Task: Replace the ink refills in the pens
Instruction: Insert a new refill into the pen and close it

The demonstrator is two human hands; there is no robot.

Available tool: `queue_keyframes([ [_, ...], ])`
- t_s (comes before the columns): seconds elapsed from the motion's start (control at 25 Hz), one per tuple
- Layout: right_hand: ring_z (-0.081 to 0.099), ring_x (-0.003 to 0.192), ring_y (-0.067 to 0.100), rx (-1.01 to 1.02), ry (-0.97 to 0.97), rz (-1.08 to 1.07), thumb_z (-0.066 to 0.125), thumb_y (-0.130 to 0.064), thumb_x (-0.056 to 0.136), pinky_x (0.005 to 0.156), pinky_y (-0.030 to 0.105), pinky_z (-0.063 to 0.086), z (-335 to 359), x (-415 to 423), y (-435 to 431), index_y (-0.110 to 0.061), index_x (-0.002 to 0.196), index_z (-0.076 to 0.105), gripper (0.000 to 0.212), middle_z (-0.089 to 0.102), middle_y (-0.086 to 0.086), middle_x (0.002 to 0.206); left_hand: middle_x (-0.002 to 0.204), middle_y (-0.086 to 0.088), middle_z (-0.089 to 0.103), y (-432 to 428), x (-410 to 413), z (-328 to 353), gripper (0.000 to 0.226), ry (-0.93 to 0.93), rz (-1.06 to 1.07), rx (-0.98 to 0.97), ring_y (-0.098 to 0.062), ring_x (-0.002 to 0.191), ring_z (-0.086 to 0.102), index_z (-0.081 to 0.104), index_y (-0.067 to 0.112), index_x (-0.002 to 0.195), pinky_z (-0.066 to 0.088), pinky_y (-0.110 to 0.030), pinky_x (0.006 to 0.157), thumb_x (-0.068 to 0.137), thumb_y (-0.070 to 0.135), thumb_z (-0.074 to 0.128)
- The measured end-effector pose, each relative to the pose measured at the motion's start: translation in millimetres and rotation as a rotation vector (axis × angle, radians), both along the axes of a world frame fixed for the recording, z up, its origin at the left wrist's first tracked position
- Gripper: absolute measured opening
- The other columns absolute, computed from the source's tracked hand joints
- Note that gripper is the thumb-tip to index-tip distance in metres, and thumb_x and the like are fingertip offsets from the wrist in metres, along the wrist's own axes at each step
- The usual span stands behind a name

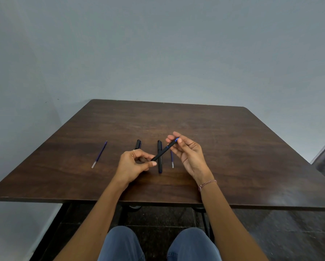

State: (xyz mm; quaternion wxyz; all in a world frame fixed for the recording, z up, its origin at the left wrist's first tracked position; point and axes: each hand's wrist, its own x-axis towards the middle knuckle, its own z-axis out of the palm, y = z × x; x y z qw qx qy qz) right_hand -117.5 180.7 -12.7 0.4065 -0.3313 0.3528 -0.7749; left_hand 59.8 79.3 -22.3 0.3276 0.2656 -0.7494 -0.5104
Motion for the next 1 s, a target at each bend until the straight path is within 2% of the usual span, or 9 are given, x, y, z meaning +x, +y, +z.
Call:
queue_keyframes([
  [0.12, 0.072, 0.086, 0.017, 0.051, 0.001, -0.081, 0.067, -0.014, 0.075, 0.071, 0.026, 0.058, 0.1, 0.5, -1.2, -0.011, 0.089, 0.072, 0.015, 0.075, 0.006, 0.086, 0.068, 0.007, 0.071, 0.2, -0.4, 0.6, 0.022, -0.002, -0.009, -0.011, -0.012, 0.067, 0.069, 0.074, 0.021, 0.082, 0.056, -0.019, 0.061, 0.066, 0.009, 0.083],
  [0.24, 0.071, 0.083, 0.018, 0.066, 0.025, -0.104, 0.077, -0.022, 0.062, 0.070, 0.025, 0.058, 1.1, 0.1, -1.5, -0.011, 0.082, 0.067, 0.025, 0.074, 0.003, 0.078, 0.068, 0.003, 0.071, 0.5, -1.0, 0.4, 0.022, -0.003, -0.015, -0.014, -0.013, 0.068, 0.069, 0.074, 0.023, 0.080, 0.056, -0.019, 0.062, 0.065, 0.009, 0.083],
  [0.36, 0.069, 0.094, 0.021, 0.004, 0.003, -0.054, 0.074, -0.021, 0.066, 0.077, 0.026, 0.057, 0.9, -0.8, -0.7, -0.011, 0.094, 0.066, 0.031, 0.075, 0.004, 0.091, 0.071, 0.007, 0.071, -2.1, -0.4, -1.2, 0.023, -0.009, -0.011, -0.023, -0.012, 0.069, 0.069, 0.074, 0.025, 0.080, 0.056, -0.018, 0.062, 0.066, 0.010, 0.083],
  [0.48, 0.069, 0.102, 0.020, -0.052, 0.004, 0.003, 0.065, -0.009, 0.078, 0.081, 0.027, 0.056, 0.5, -0.4, 1.4, -0.013, 0.109, 0.067, 0.031, 0.073, 0.008, 0.107, 0.072, 0.011, 0.071, -3.4, -0.6, -2.6, 0.024, -0.010, -0.013, -0.013, -0.011, 0.068, 0.069, 0.074, 0.027, 0.078, 0.055, -0.018, 0.060, 0.065, 0.010, 0.083],
  [0.6, 0.071, 0.095, 0.019, -0.054, 0.034, -0.020, 0.065, -0.004, 0.076, 0.074, 0.024, 0.058, -0.8, 1.2, 0.7, -0.019, 0.095, 0.074, 0.026, 0.075, 0.008, 0.098, 0.072, 0.010, 0.071, -2.6, -0.3, -3.0, 0.023, -0.022, -0.009, -0.020, -0.012, 0.068, 0.069, 0.073, 0.026, 0.078, 0.056, -0.020, 0.061, 0.065, 0.010, 0.083],
  [0.72, 0.073, 0.083, 0.018, -0.031, 0.064, -0.092, 0.079, -0.012, 0.063, 0.064, 0.022, 0.058, -0.6, 0.7, 0.1, -0.021, 0.078, 0.072, 0.018, 0.076, 0.007, 0.084, 0.074, 0.007, 0.072, -3.0, 0.0, -4.3, 0.022, -0.026, -0.019, -0.031, -0.014, 0.069, 0.070, 0.073, 0.025, 0.078, 0.058, -0.023, 0.063, 0.064, 0.011, 0.084],
  [0.84, 0.073, 0.078, 0.016, -0.005, 0.115, -0.136, 0.083, -0.018, 0.054, 0.062, 0.022, 0.058, -2.3, -0.4, -0.6, -0.017, 0.080, 0.066, 0.031, 0.075, 0.006, 0.077, 0.074, 0.006, 0.072, -3.1, 0.8, -5.0, 0.022, -0.045, -0.018, -0.044, -0.015, 0.069, 0.070, 0.073, 0.025, 0.078, 0.057, -0.022, 0.064, 0.064, 0.012, 0.084],
  [1.0, 0.072, 0.079, 0.013, 0.000, 0.133, -0.146, 0.077, -0.012, 0.061, 0.063, 0.020, 0.057, -2.3, 0.3, -0.3, -0.017, 0.087, 0.070, 0.028, 0.074, 0.003, 0.076, 0.073, 0.006, 0.072, -3.1, 0.8, -4.3, 0.022, -0.041, -0.023, -0.036, -0.014, 0.070, 0.070, 0.073, 0.024, 0.078, 0.057, -0.021, 0.064, 0.065, 0.011, 0.084],
])
